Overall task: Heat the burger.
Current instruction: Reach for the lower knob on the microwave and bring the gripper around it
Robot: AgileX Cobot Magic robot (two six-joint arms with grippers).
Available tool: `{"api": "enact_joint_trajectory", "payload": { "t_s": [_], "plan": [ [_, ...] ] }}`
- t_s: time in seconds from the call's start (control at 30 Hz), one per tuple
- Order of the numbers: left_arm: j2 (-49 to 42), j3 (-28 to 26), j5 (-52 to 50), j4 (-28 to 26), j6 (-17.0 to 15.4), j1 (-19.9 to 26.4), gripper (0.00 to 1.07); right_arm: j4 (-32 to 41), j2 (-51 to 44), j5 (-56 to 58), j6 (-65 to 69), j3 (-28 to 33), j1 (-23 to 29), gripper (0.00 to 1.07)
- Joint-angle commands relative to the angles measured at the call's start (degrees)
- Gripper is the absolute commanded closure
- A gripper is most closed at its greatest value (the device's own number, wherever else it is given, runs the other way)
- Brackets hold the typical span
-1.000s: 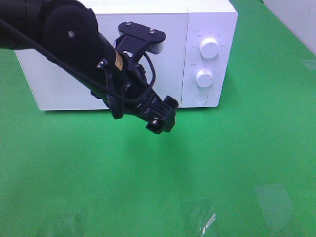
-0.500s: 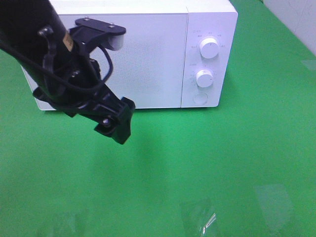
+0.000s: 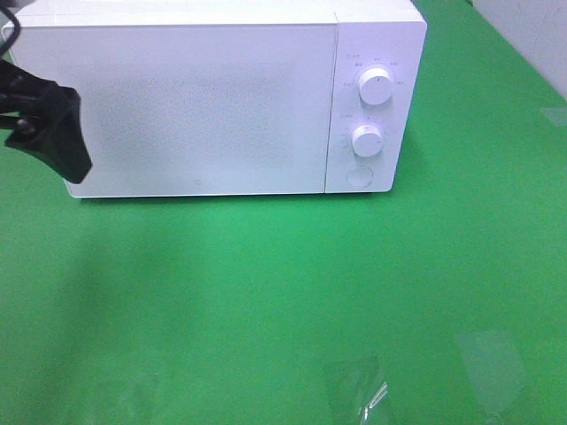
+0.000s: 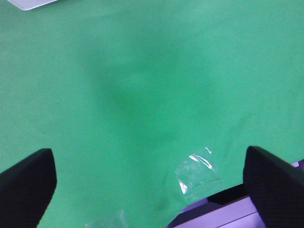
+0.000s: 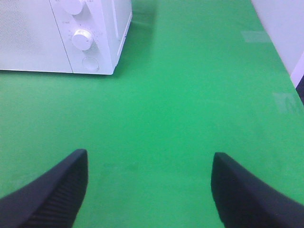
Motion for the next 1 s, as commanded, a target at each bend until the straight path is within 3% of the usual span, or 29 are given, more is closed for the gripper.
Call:
{"api": "enact_joint_trajectory", "payload": {
  "t_s": [0.03, 0.13, 0.4, 0.87, 1.0],
  "plan": [
    [-1.60, -0.23, 1.95, -2.12, 2.06, 3.04, 0.06, -0.11, -1.38, 0.06, -0.11, 0.11, -0.46, 0.36],
    [-4.41, -0.23, 3.67, -2.29, 2.86, 8.37, 0.06, -0.11, -1.38, 0.06, -0.11, 0.11, -0.46, 0.36],
    [-9.34, 2.81, 4.41, -2.01, 2.86, 11.23, 0.06, -0.11, -1.38, 0.06, -0.11, 0.11, -0.46, 0.36],
    [-28.93, 25.73, 0.17, -4.93, 3.09, 11.23, 0.07, -0.11, -1.38, 0.06, -0.11, 0.11, -0.46, 0.36],
    [-33.12, 29.22, 0.17, -4.76, 4.35, 11.23, 0.07, -0.11, -1.38, 0.06, -0.11, 0.11, -0.46, 0.36]
  ]
}}
